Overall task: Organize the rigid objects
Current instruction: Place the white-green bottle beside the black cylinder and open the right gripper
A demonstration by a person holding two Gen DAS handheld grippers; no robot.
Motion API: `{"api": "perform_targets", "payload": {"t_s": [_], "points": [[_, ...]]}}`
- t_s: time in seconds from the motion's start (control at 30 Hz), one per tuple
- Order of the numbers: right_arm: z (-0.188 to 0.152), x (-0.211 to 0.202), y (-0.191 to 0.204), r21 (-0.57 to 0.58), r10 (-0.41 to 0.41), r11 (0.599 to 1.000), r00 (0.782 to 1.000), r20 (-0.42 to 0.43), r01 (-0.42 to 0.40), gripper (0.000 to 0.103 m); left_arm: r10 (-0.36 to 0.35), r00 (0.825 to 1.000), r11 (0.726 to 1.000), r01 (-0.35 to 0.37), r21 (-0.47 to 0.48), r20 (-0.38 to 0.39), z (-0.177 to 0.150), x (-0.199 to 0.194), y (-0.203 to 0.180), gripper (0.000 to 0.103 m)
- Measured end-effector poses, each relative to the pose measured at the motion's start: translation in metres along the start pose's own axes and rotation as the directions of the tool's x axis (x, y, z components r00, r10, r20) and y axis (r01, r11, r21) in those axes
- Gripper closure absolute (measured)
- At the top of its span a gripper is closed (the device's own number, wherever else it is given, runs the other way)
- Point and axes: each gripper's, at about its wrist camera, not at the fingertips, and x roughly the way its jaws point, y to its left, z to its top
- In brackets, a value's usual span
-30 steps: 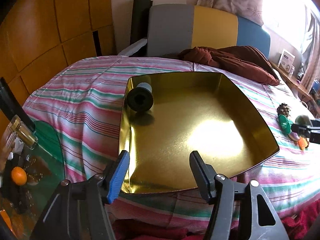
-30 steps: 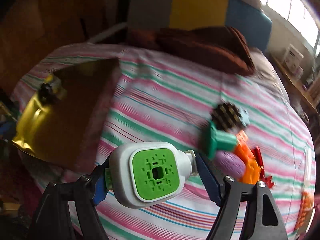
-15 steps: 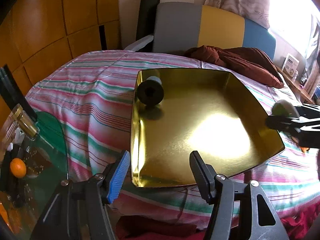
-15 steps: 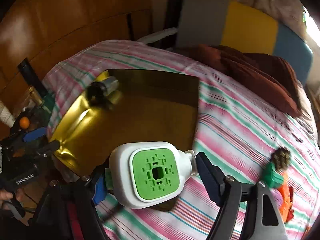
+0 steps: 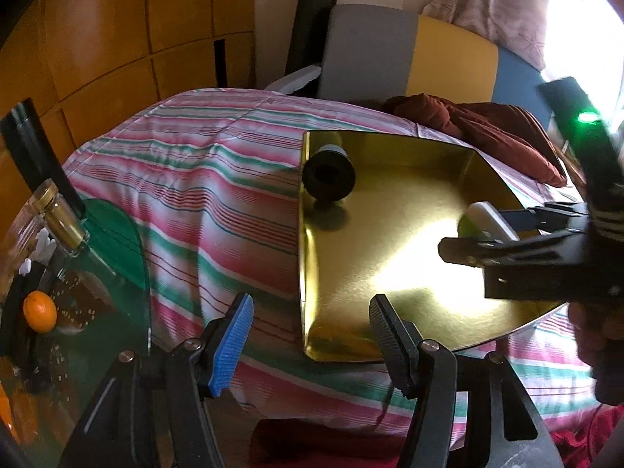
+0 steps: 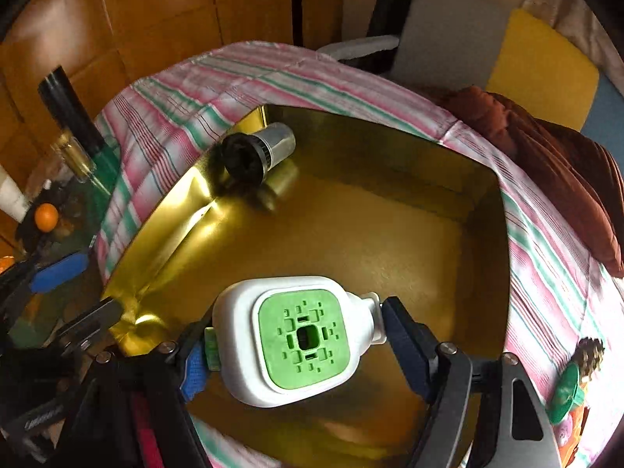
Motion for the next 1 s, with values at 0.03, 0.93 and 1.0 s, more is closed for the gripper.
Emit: {"api": "perform_targets", "payload": {"t_s": [0.03,0.93,1.0], "points": [[0.004,0.004,0.001,0.003,0.002,1.000,1.000,-0.007,-0.002,0.024,0.003,1.000,1.000,-0.003,-0.005,0.000,0.000,0.000,0.003,0.040],[0.053,0.032,-0.008,0.320,0.343,0.879,0.935,0.089,-0.353,0.015,0.025,1.000,0.999,-0.025,-0.037,-0.007,-0.005,0.001,0.016,0.040],[0.053,0.021,-0.007,0.294,0.322,0.894,0.941,0.106,-0.339,0.015,0.029,1.000,0.999,-0.029,-0.033,0.001,-0.004,-0.002,0.015,0.035]]}}
